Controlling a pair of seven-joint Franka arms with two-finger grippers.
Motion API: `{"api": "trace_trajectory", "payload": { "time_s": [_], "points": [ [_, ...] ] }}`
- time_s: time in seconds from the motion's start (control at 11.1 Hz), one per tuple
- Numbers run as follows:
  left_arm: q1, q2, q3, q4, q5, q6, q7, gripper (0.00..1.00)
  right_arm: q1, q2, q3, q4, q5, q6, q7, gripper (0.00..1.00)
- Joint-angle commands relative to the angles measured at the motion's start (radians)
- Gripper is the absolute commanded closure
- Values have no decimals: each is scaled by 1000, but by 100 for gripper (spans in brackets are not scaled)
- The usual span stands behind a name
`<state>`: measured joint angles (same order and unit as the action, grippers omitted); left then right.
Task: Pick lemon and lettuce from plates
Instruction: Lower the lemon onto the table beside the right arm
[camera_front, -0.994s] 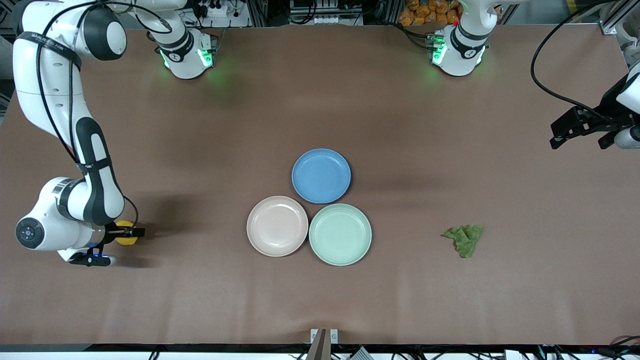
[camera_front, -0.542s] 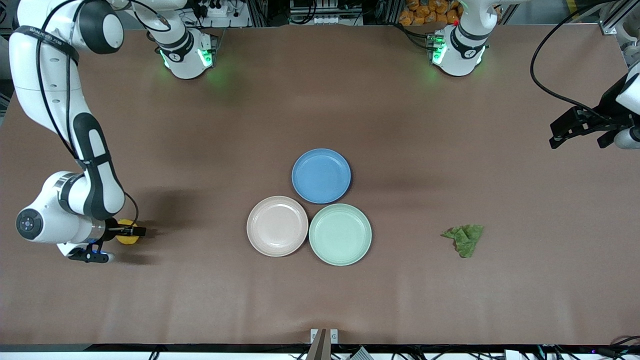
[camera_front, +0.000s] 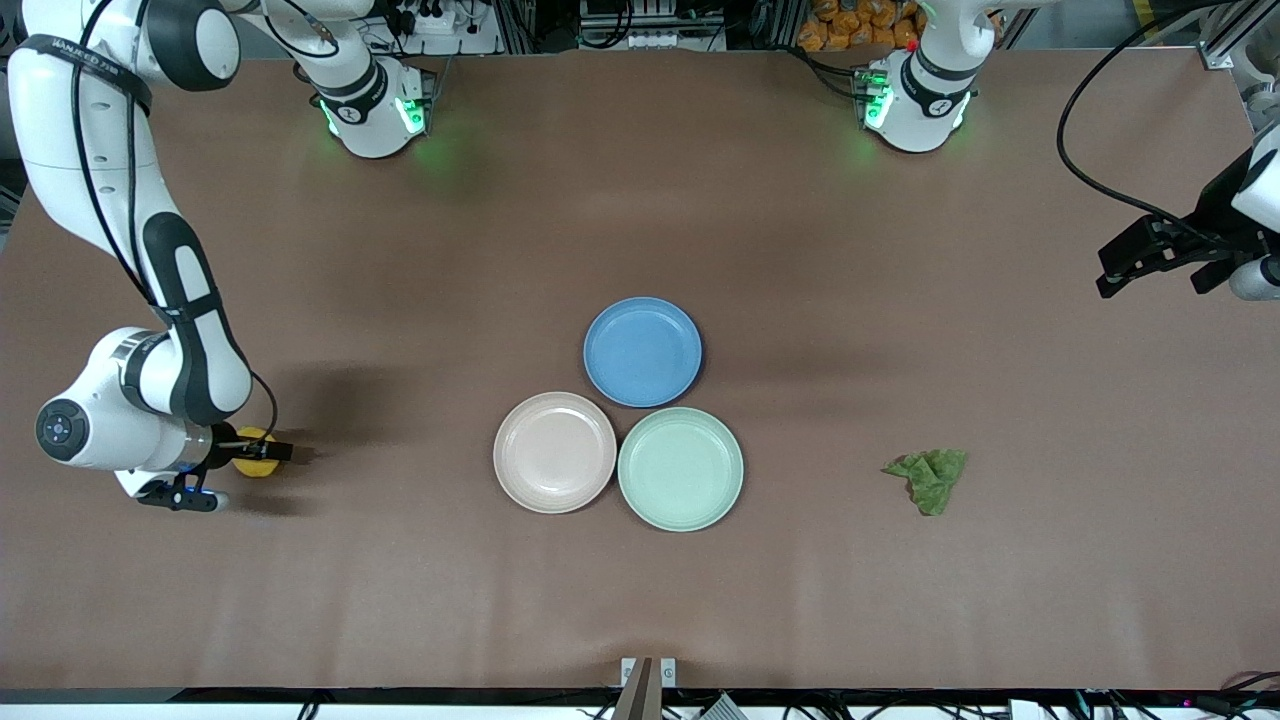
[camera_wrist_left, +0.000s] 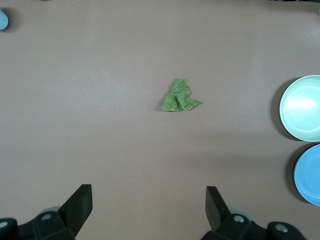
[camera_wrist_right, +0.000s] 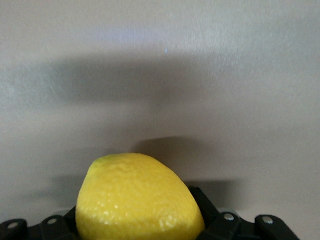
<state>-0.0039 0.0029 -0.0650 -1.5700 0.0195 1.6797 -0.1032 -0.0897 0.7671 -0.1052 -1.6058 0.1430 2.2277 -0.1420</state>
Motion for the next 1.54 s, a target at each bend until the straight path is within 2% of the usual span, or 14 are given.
{"api": "trace_trajectory", "payload": {
  "time_s": [0.0,0.09,0.27,0.63,1.08,1.45],
  "points": [
    [1,6,-12,15,17,-21,-35,0,-19,-74,16,-97,13,15,4,46],
    [5,9,-12,13,17,-21,-32,0,-19,-75,16,-98,13,15,4,44],
    [5,9,-12,13,13,-21,-35,0,-13,-72,16,-95,50,13,9,0],
    [12,6,-12,10,11,-31,-27,0,-7,-86,21,-60,69,-2,4,0],
    [10,-3,-13,11,10,-35,-21,0,-5,-109,21,-17,70,-98,7,0],
    [5,3,-18,18,10,-37,-20,0,-4,-175,19,-19,60,-143,9,0]
  ]
}}
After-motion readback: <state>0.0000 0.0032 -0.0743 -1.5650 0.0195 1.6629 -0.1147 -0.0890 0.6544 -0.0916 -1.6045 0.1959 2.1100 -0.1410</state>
